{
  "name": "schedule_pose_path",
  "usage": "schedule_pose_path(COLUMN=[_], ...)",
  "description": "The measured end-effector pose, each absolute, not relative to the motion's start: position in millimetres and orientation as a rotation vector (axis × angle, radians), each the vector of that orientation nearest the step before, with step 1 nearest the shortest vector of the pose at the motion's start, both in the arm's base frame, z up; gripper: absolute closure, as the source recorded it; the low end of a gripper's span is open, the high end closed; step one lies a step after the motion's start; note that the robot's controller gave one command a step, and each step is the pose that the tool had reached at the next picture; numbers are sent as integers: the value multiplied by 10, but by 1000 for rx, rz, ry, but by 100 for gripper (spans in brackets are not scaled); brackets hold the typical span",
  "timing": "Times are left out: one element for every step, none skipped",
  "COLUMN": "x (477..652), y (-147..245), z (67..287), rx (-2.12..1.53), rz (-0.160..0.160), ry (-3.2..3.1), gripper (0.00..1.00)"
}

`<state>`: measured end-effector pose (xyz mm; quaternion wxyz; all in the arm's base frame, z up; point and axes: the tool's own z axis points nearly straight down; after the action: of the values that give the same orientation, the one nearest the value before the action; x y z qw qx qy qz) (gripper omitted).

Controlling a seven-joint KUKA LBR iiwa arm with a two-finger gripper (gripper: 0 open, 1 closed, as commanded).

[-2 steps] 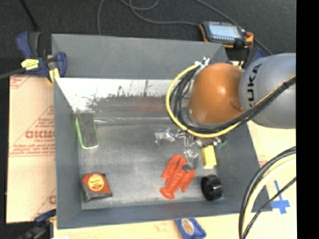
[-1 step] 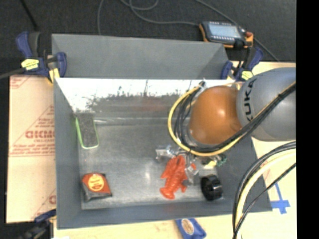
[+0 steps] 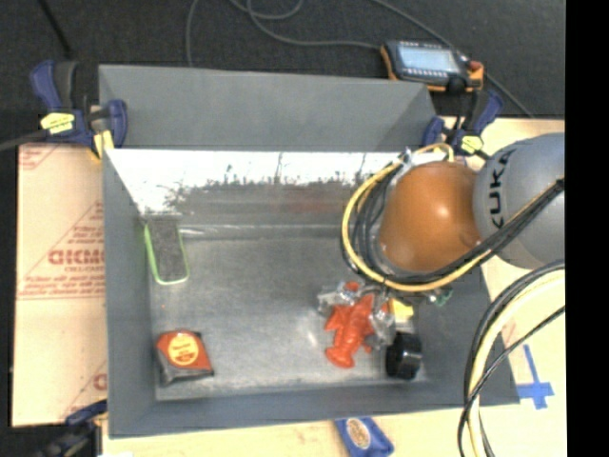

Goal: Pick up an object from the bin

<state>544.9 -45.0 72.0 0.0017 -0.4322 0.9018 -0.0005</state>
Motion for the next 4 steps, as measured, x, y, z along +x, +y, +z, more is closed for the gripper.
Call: schedule_pose_path(x=[5449,5572,5580,5751], y=[-450,-375,-274,-245], z=[720,718,724,805], rx=[-1355,-1350,-1341,-1344], rz=[-1,-3,-6,-2], ry=[2831,2837,2833,2837], gripper=[100,100,100,100])
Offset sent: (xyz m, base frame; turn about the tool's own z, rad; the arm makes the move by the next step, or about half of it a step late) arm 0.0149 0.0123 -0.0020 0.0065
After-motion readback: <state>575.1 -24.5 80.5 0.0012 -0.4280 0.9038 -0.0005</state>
